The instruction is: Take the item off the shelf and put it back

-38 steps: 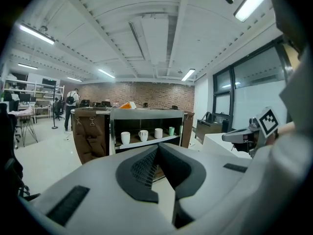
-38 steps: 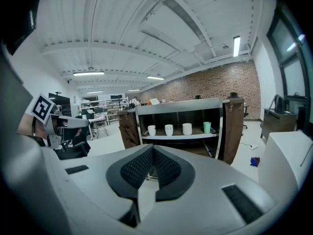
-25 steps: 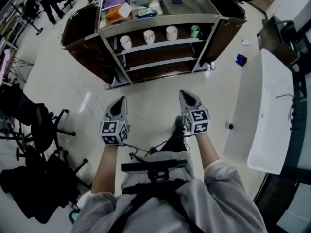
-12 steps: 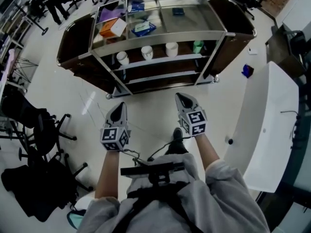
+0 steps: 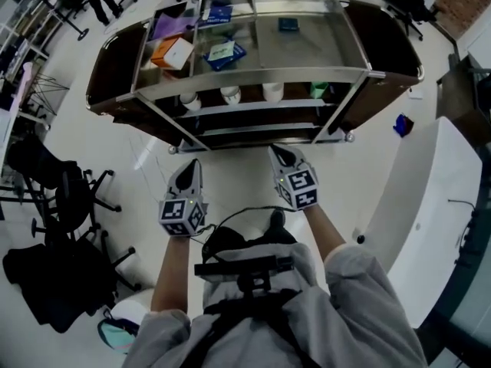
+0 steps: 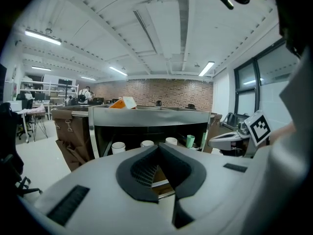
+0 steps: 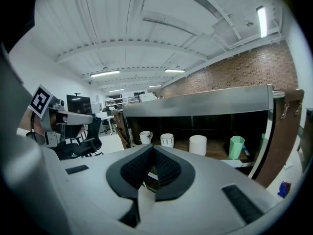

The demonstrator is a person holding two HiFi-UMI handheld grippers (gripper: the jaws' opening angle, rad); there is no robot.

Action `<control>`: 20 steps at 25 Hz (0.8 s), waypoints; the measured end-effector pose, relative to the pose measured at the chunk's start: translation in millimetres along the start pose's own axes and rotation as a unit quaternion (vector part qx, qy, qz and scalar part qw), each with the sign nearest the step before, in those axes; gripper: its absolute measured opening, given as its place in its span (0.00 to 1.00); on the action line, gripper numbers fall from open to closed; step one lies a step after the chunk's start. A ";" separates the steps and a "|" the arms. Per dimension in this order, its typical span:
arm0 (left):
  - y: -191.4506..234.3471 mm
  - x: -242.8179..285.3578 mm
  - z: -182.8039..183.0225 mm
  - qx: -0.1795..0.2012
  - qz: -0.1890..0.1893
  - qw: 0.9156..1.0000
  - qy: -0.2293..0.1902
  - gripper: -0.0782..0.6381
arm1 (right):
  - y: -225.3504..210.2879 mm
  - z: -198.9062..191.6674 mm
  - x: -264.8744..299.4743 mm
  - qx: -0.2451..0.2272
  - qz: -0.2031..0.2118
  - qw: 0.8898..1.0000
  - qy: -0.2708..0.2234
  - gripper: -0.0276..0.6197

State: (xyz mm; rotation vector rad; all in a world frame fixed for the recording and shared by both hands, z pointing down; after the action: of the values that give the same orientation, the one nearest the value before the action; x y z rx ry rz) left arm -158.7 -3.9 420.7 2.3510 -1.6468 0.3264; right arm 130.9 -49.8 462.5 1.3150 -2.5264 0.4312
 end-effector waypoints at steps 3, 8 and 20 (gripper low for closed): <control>-0.9 13.2 -2.3 0.005 0.000 1.000 0.010 0.12 | -9.2 -4.8 18.6 0.001 0.006 1.000 0.007 0.06; 12.5 39.2 -3.7 0.018 -0.018 1.000 0.016 0.12 | -14.0 -5.9 53.2 -0.005 0.001 1.000 0.005 0.06; 50.8 87.4 -16.1 0.033 -0.046 0.998 0.022 0.12 | -24.0 -37.3 168.7 -0.007 -0.005 1.000 -0.008 0.55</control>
State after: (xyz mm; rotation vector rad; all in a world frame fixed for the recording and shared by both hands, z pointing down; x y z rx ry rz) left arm -177.8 -92.6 468.0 2.4401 -1.5237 0.4175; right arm 60.3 -175.1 561.1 1.3315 -2.5294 0.4020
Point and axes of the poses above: the fingertips, and each gripper's own axes: x forward along the fingers, y to its left, z out of its top, the point moved 10 cm from there along -x, backward along the fingers
